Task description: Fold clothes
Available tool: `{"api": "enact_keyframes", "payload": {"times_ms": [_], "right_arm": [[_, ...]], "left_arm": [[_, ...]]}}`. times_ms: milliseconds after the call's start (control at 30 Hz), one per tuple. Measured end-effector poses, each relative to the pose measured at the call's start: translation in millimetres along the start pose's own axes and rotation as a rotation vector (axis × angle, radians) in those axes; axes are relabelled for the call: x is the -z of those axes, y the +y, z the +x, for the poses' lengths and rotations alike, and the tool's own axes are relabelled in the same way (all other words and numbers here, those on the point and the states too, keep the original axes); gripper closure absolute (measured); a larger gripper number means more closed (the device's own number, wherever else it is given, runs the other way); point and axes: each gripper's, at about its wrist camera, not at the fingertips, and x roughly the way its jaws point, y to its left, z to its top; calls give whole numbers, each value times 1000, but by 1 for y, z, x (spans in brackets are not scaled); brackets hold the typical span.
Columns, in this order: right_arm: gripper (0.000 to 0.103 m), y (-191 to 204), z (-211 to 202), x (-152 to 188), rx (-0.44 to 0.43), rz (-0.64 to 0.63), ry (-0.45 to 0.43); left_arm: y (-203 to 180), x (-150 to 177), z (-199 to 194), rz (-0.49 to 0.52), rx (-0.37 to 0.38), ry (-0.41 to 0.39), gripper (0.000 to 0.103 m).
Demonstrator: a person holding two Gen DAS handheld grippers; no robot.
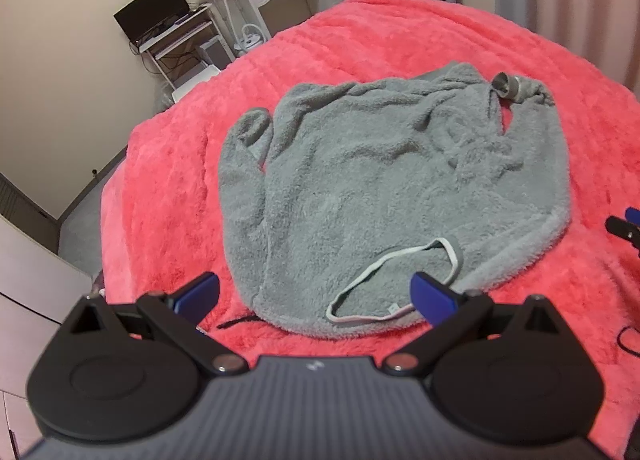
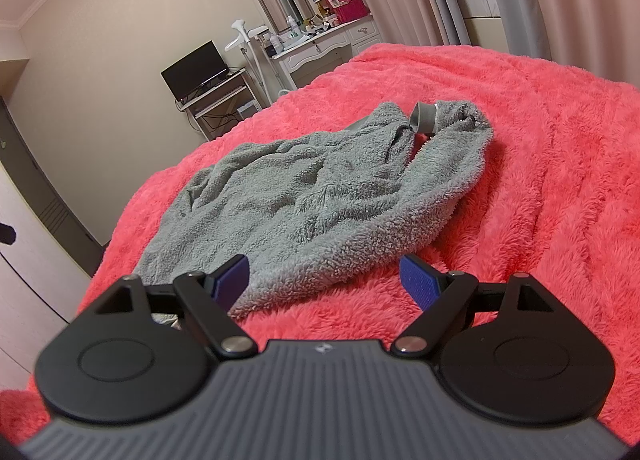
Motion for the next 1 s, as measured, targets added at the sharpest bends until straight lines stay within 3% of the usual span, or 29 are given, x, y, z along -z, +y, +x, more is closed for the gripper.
{"api": "enact_keyframes", "payload": {"times_ms": [267, 633, 1000], "right_arm": [[18, 0, 2, 0, 2, 0, 0], [18, -7, -4, 3, -35, 30, -78], [18, -4, 29, -2, -41, 21, -74]], "left_arm": [[0, -1, 2, 19, -23, -10, 1], [-6, -6, 39, -13, 81, -16, 1], [-62, 17, 119, 156, 201, -9, 2]]}}
